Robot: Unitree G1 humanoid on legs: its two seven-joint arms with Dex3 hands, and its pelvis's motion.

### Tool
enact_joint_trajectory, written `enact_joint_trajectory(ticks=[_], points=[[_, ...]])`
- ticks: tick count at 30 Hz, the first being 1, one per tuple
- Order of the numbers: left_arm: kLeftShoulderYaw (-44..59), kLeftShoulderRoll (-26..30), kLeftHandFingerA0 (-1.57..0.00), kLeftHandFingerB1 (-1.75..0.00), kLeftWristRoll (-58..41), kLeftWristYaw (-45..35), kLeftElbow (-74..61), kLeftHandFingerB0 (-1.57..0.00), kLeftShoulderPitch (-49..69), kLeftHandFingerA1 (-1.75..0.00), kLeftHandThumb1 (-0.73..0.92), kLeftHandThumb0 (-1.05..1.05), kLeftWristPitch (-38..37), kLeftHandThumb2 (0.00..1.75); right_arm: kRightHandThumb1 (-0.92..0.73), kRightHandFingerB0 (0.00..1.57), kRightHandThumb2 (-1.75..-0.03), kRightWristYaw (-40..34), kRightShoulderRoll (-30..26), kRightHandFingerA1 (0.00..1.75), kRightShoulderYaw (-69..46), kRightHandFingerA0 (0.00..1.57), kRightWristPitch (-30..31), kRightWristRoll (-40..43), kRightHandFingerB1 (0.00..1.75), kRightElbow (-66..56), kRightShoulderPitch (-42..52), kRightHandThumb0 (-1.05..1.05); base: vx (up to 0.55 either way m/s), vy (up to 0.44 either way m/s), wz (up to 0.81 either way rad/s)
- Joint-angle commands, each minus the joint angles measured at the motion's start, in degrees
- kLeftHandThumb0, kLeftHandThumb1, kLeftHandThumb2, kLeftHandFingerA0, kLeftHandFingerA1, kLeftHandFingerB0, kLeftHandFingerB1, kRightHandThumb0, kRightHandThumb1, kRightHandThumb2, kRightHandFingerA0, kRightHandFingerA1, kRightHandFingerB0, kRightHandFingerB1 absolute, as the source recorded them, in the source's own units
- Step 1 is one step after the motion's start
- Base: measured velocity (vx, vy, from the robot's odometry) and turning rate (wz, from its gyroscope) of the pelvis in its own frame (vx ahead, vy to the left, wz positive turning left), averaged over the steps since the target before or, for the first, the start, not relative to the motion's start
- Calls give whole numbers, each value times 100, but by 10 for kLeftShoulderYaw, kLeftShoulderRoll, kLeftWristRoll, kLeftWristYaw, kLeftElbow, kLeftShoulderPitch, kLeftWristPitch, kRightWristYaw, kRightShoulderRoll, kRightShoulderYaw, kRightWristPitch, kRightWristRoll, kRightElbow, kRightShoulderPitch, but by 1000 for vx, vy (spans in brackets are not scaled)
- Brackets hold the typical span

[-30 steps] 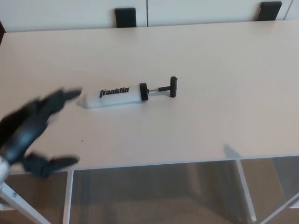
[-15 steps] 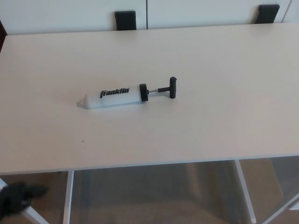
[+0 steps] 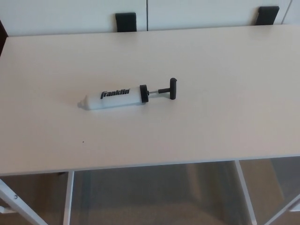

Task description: The robot walks towards a desk on which an air pump is kept in the middle. It lifts it up and holds it with its left hand and uses its right hand to compress it by pushing its handle inwards.

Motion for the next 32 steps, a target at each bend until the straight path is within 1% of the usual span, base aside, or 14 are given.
enact_joint_trajectory(ticks=[1, 3, 6, 7, 9, 10, 11, 12, 18, 22, 23, 25, 26, 32], points=[[199, 57, -67, -40, -302, -335, 377, -60, -28, -47, 64, -50, 131, 60, -69, 7, -103, 123, -64, 46, -10, 19, -199, -77, 38, 251, -4, -80, 0, 0, 0], [207, 29, -44, -34, -285, -250, 397, -39, -45, -41, 65, -59, 77, 64, -85, 13, -67, 107, -84, 33, -9, 26, -180, -99, 23, 283, -16, -83, 0, 0, 0], [205, 14, -44, -34, -258, -190, 425, -39, -65, -41, 65, -59, 31, 64, -85, 13, -67, 94, -102, 33, -9, 26, -158, -112, 23, 305, -25, -83, 0, 0, 0], [199, 5, -33, -30, -243, -157, 437, -31, -76, -36, 66, -57, 20, 59, -68, 5, -103, 88, -116, 45, -8, 15, -137, -117, 32, 318, -31, -84, 0, 0, 0], [196, -3, -33, -30, -230, -132, 451, -31, -87, -36, 66, -57, 14, 59, -68, 5, -103, 83, -130, 45, -7, 15, -120, -121, 32, 333, -38, -84, 0, 0, 0], [192, -12, -28, -30, -221, -118, 460, -30, -92, -36, 70, -54, -2, 61, -86, 11, -67, 80, -141, 32, -6, 21, -92, -121, 23, 331, -35, -83, 0, 0, 0], [192, -12, -28, -30, -221, -118, 460, -30, -92, -36, 70, -54, -2, 61, -86, 11, -67, 80, -141, 32, -6, 21, -92, -121, 23, 331, -35, -83, 0, 0, 0], [176, -19, -23, -30, -198, -92, 469, -23, -101, -44, 70, -63, -26, 60, -68, 0, -103, 89, -150, 50, -10, 11, -50, -97, 23, 339, -37, -82, 0, 0, 0], [125, -17, -16, -43, -122, -44, 510, -11, -130, -51, 56, -70, -87, 87, -65, 4, -99, 93, -162, 50, -23, 7, 58, -22, 28, 313, -17, -79, 0, 0, 0], [124, -13, -16, -43, -121, -46, 524, -11, -134, -52, 56, -70, -95, 87, -66, 7, -99, 89, -162, 50, -22, 11, 55, -21, 30, 314, -17, -81, 0, 0, 0], [125, -11, -17, -42, -122, -46, 534, -10, -137, -51, 57, -69, -97, 88, -82, 8, -66, 92, -164, 38, -22, 17, 47, -24, 23, 332, -25, -76, 0, 0, 0], [125, -6, -17, -42, -122, -46, 554, -10, -143, -51, 57, -69, -106, 88, -82, 8, -66, 98, -167, 38, -22, 17, 37, -26, 23, 355, -36, -76, 0, 0, 0], [128, -7, -25, -28, -125, -44, 560, -20, -144, -40, 71, -64, -110, 60, -65, 6, -99, 100, -167, 49, -22, 10, 36, -24, 26, 356, -37, -81, 0, 0, 0], [134, -8, -26, -30, -141, -53, 584, -23, -156, -44, 67, -64, -118, 60, -65, 4, -98, 108, -169, 48, -24, 7, 44, -12, 29, 349, -37, -78, 0, 0, 0]])
